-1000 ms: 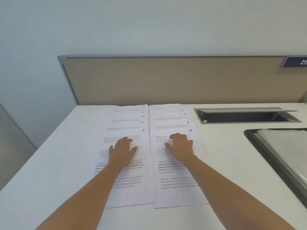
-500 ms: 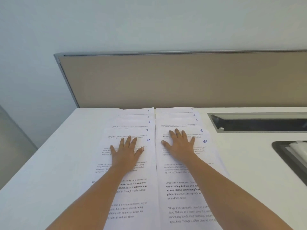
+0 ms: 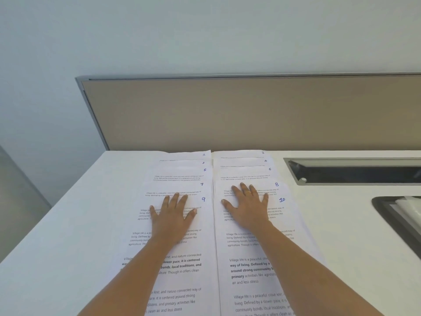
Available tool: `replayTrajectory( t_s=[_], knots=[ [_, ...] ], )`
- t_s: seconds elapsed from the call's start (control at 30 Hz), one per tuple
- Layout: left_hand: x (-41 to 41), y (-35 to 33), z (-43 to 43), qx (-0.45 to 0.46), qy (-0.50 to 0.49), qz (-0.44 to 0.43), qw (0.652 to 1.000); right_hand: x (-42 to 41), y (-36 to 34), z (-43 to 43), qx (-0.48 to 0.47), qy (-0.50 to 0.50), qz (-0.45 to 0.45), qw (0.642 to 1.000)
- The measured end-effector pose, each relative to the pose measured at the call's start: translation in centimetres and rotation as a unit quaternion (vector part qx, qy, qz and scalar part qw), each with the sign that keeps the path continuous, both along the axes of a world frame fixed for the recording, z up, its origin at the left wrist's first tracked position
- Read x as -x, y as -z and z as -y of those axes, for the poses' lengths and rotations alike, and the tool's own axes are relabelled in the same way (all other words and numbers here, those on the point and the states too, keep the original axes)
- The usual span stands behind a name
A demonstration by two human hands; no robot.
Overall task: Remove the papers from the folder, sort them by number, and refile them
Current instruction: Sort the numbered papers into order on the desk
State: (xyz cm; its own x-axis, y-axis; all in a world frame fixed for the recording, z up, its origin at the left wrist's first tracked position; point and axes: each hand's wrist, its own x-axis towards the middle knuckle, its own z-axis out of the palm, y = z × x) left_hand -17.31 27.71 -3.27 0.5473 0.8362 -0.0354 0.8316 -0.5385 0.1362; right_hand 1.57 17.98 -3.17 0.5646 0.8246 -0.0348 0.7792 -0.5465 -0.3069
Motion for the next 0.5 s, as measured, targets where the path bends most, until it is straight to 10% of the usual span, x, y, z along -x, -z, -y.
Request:
replayTrajectory(
  t_s=[0.5],
  knots=[
    [0.5,-0.9,2.3,0.014,-0.006,0.019,1.000,1.1,-1.3,1.3,-0.033,-0.010,-0.019,0.999]
  ],
)
